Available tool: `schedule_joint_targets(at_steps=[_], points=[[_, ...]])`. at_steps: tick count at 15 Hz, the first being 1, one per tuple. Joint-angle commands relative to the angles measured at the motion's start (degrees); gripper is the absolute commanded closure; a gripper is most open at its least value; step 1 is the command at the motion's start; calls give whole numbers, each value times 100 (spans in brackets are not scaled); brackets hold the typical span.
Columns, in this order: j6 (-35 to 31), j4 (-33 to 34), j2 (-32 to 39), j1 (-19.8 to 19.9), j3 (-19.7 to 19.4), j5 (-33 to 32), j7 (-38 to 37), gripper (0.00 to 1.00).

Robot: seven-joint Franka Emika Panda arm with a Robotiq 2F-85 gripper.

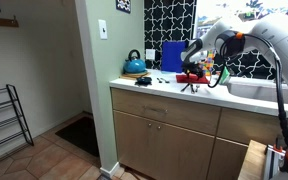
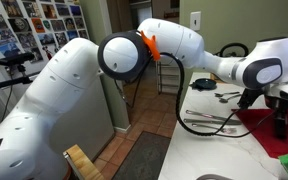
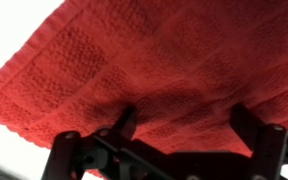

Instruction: Unfold the red cloth

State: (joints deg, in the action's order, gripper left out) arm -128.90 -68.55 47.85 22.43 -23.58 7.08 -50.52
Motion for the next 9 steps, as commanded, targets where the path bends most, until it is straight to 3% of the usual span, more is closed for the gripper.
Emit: schedule_joint_targets(at_steps=[1, 9], points=[[346, 344, 231, 14, -112, -162, -149, 0], [1095, 1067, 567, 246, -28, -355, -1174, 0]])
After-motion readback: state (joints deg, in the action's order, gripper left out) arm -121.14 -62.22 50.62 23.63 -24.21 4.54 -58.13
